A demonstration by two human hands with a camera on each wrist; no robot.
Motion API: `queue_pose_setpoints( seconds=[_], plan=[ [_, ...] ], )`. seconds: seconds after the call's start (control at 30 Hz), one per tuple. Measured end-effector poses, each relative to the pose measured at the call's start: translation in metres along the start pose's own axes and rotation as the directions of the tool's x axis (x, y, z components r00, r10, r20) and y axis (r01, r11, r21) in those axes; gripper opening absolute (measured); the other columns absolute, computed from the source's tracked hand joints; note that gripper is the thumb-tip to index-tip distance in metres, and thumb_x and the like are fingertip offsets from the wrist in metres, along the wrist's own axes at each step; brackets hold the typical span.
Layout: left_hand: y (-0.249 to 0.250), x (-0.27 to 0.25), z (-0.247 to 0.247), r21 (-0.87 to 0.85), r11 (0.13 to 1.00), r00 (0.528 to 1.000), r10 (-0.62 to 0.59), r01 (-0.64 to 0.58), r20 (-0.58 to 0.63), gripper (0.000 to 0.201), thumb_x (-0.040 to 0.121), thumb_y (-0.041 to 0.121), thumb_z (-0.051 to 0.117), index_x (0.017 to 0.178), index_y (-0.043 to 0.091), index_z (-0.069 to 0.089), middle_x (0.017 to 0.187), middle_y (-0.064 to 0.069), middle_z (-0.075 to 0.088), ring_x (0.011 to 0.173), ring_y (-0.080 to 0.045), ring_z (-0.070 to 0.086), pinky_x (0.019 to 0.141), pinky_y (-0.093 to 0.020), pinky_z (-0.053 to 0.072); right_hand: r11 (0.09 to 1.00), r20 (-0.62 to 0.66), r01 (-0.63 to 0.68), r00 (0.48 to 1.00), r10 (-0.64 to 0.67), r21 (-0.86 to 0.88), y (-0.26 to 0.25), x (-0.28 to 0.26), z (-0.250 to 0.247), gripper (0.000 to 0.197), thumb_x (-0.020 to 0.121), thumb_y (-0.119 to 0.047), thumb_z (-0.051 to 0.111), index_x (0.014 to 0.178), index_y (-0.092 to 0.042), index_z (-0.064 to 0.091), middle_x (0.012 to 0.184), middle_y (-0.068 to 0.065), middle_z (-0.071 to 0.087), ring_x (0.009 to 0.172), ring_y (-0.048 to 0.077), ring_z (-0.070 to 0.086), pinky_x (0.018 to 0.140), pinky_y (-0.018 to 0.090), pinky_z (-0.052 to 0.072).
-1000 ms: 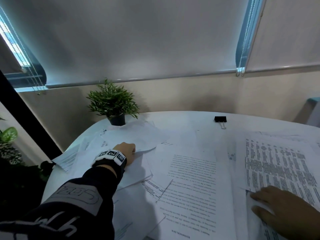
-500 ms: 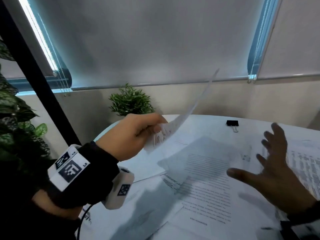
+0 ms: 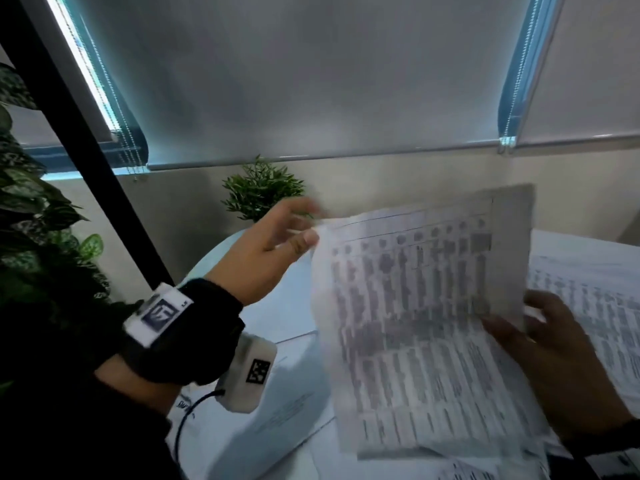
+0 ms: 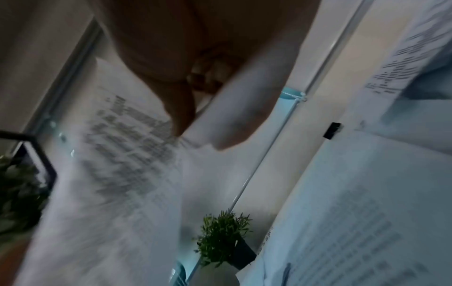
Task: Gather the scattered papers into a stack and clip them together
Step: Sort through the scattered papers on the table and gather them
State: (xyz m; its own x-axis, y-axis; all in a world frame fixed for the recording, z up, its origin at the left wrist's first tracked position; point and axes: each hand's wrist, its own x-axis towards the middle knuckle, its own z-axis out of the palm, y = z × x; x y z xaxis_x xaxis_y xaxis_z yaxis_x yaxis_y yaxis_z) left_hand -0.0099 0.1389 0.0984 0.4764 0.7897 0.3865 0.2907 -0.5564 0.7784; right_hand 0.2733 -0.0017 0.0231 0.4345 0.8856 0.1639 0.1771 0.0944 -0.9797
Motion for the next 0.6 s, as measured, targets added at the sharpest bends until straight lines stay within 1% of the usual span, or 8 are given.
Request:
queue_pose_setpoints(
  seconds=[0.07,0.1,0.17,0.2,0.27,0.37,0.47,0.6],
  plan=[
    [-0.033,-0.003,0.007,0.281,0.936,0.977,-0.205,0.212,-0.052,0.045,0.083,0.044,0.064,0.121,0.036,0.042,0.11,0.001,0.059,0.095,-0.016,0.06,0.08,-0.029,0.046,0.988,-0.139,-0.153,0.979,0.152,-0.003,0.021,-0.009,-0.011,0.052,0.08,-0.021,0.071,0.122,-0.027,0.041,0.118,-0.01,0.059,0.073,0.001,0.057,0.086,0.031,0.048],
    [-0.05,-0.007,0.013,0.47,0.835,0.943,-0.333,0.287,0.015,0.058,0.083,0.042,0.067,0.13,0.031,0.035,0.118,-0.002,0.056,0.104,-0.02,0.058,0.085,-0.03,0.045,0.983,-0.14,-0.181,0.974,0.176,-0.027,0.031,-0.013,-0.014,0.065,0.075,-0.018,0.076,0.126,-0.029,0.036,0.123,0.001,0.06,0.07,-0.002,0.058,0.082,0.022,0.049],
    [-0.08,-0.018,0.027,0.759,0.603,0.82,-0.546,0.246,0.168,0.08,0.079,0.038,0.07,0.141,0.026,0.021,0.133,-0.005,0.046,0.119,-0.025,0.051,0.095,-0.035,0.044,0.977,-0.125,-0.197,0.975,0.185,-0.088,0.05,-0.017,-0.019,0.069,0.073,0.002,0.075,0.121,-0.029,0.037,0.098,0.012,0.07,0.062,-0.01,0.062,0.065,0.002,0.046],
    [-0.09,-0.022,0.033,0.824,0.53,0.774,-0.601,0.199,0.2,0.085,0.076,0.035,0.071,0.143,0.026,0.019,0.137,-0.005,0.043,0.122,-0.025,0.049,0.097,-0.038,0.044,0.971,-0.102,-0.206,0.976,0.194,-0.122,0.058,-0.02,-0.02,0.066,0.076,0.017,0.064,0.116,-0.029,0.04,0.087,0.004,0.071,0.059,-0.014,0.06,0.061,-0.002,0.043],
    [-0.102,-0.022,0.037,0.865,0.476,0.732,-0.646,0.162,0.218,0.087,0.073,0.03,0.071,0.144,0.027,0.02,0.14,-0.003,0.041,0.124,-0.024,0.047,0.094,-0.035,0.045,0.946,0.017,-0.251,0.966,0.26,-0.206,0.068,-0.024,-0.02,0.059,0.082,0.018,0.056,0.101,-0.037,0.046,0.097,0.004,0.064,0.073,-0.008,0.061,0.071,0.005,0.043],
    [-0.108,-0.01,0.034,0.863,0.479,0.679,-0.688,0.162,0.255,0.079,0.075,0.026,0.071,0.142,0.026,0.028,0.137,-0.002,0.046,0.119,-0.022,0.051,0.079,-0.025,0.042,0.915,0.107,-0.32,0.929,0.353,-0.245,0.074,-0.027,-0.023,0.039,0.087,0.001,0.059,0.097,-0.036,0.056,0.11,0.006,0.056,0.103,0.014,0.048,0.096,0.032,0.037],
    [-0.11,-0.002,0.03,0.879,0.451,0.668,-0.703,0.156,0.242,0.073,0.073,0.025,0.072,0.136,0.029,0.035,0.131,-0.003,0.053,0.108,-0.022,0.056,0.077,-0.028,0.048,0.917,0.106,-0.294,0.938,0.331,-0.269,0.076,-0.029,-0.026,0.034,0.087,0.0,0.059,0.1,-0.031,0.059,0.098,-0.011,0.058,0.103,0.013,0.044,0.095,0.032,0.034],
    [-0.113,0.001,0.032,0.895,0.423,0.69,-0.69,0.141,0.218,0.068,0.073,0.025,0.068,0.133,0.032,0.037,0.126,-0.003,0.055,0.103,-0.024,0.058,0.075,-0.027,0.047,0.917,0.119,-0.216,0.956,0.269,-0.336,0.079,-0.031,-0.025,0.044,0.088,-0.005,0.06,0.094,-0.049,0.059,0.106,-0.024,0.054,0.101,0.009,0.048,0.096,0.031,0.036]
  ],
)
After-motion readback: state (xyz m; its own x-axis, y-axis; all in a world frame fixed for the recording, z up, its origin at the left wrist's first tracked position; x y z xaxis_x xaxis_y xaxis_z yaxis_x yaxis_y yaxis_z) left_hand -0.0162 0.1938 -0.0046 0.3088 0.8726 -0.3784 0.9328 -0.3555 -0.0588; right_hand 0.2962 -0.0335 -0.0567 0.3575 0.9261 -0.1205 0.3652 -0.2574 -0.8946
